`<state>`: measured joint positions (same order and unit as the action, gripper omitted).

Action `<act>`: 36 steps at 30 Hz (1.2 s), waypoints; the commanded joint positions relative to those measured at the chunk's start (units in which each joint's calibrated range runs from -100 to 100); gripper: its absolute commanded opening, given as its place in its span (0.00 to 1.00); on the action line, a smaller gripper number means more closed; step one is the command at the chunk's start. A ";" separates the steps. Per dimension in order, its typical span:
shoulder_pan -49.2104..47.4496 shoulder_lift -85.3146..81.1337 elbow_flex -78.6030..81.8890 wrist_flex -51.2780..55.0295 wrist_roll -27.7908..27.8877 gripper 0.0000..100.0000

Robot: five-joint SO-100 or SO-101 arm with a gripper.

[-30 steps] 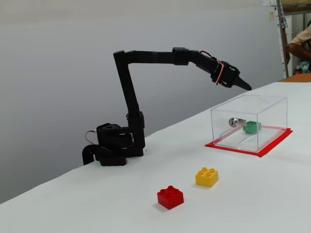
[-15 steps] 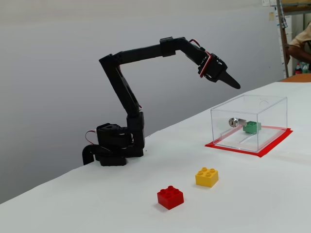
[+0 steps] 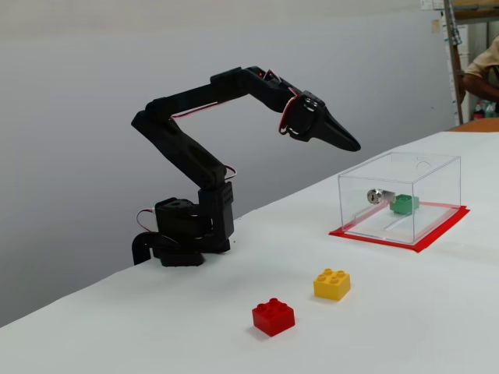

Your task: Pick the green lego brick and place it into the transparent box

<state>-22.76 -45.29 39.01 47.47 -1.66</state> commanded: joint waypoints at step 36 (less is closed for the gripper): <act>32.48 -54.29 42.63 -0.13 0.15 0.01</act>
<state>8.55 -98.05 80.49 47.81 -1.66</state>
